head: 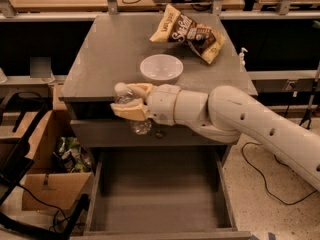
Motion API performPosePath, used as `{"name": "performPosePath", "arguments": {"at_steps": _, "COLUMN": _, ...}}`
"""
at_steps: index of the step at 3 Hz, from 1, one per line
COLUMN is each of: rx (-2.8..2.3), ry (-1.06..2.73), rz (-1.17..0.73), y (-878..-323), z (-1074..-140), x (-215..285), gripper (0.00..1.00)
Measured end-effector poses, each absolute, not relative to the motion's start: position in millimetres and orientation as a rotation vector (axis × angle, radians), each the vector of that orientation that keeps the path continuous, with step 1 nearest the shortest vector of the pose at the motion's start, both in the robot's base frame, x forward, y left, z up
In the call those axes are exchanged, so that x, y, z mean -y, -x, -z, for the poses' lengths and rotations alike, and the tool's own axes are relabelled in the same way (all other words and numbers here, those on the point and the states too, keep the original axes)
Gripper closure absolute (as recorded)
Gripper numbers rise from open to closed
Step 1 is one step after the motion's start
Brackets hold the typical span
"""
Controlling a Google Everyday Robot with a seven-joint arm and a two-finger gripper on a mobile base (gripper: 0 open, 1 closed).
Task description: Place water bottle into middle drawer
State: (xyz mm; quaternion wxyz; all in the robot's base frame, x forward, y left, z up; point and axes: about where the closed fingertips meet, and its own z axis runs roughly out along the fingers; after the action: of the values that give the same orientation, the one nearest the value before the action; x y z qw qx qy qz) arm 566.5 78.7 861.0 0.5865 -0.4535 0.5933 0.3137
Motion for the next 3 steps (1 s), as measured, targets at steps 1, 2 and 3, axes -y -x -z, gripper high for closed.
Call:
{"name": "performPosePath", "arguments": {"at_steps": 1, "rx": -1.388, "ry": 1.047, "rz": -0.721, "y": -577, "z": -857, "x": -67, "gripper": 1.0}}
{"name": "performPosePath", "arguments": {"at_steps": 2, "rx": -1.392, "ry": 1.046, "rz": -0.732, "y": -576, "z": -854, "x": -71, "gripper": 1.0}}
{"name": "performPosePath", "arguments": {"at_steps": 3, "rx": -1.401, "ry": 0.981, "rz": -0.842, "y": -553, "z": -793, "x": -60, "gripper": 1.0}}
